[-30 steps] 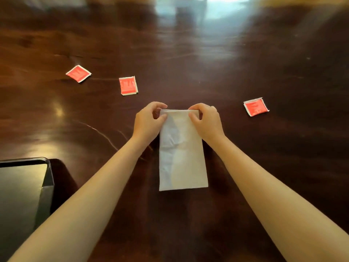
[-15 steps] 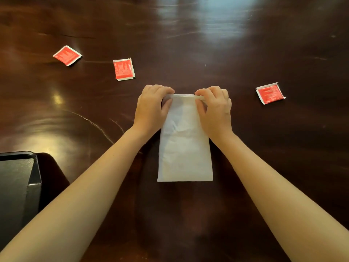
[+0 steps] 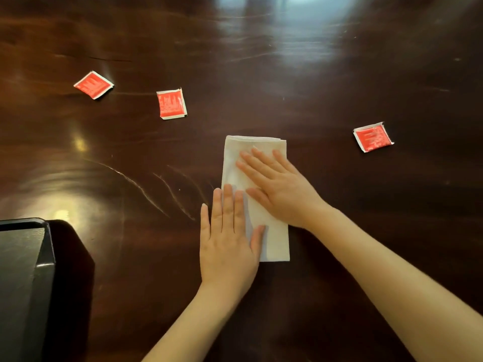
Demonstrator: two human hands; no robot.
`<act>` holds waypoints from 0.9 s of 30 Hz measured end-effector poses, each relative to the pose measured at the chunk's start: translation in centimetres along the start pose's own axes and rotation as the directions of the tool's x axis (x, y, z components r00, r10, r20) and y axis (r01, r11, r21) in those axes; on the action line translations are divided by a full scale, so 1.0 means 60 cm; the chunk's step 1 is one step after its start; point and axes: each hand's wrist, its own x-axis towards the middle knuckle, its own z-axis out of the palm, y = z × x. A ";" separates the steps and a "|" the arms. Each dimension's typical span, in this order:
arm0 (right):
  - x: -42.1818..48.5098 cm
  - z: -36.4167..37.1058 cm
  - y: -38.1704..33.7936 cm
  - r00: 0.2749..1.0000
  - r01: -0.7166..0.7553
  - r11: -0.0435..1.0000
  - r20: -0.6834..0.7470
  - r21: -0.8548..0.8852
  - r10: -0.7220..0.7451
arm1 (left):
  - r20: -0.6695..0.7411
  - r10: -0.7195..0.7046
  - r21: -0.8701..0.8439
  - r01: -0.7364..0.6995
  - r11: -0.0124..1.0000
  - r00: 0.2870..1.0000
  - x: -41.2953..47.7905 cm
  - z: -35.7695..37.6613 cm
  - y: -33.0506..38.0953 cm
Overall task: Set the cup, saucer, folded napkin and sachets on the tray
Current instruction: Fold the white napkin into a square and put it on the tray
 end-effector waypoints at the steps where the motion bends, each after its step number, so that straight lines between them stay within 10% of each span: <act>1: 0.007 -0.001 0.011 1.000 -0.011 0.999 0.022 -0.052 0.012 | -0.005 0.003 0.014 -0.003 1.000 1.000 0.002 0.007 -0.002; 14: 0.033 -0.015 0.031 0.985 -0.173 0.981 -0.003 0.086 0.174 | 0.110 0.039 -0.128 -0.024 0.991 0.993 0.006 -0.023 -0.008; 17: 0.014 -0.064 0.027 0.920 -0.272 0.735 -0.056 0.622 0.388 | 0.146 -0.076 -0.594 0.149 0.791 0.986 0.016 -0.073 -0.026; 21: -0.067 -0.071 0.002 0.607 -0.507 0.318 0.070 0.801 0.792 | 0.315 -0.370 -0.812 0.450 0.372 0.874 0.062 -0.120 -0.040; 27: -0.081 -0.048 -0.064 0.546 -0.601 0.095 0.320 0.794 0.774 | 0.521 -0.321 -0.720 0.609 0.333 0.791 0.103 -0.128 -0.021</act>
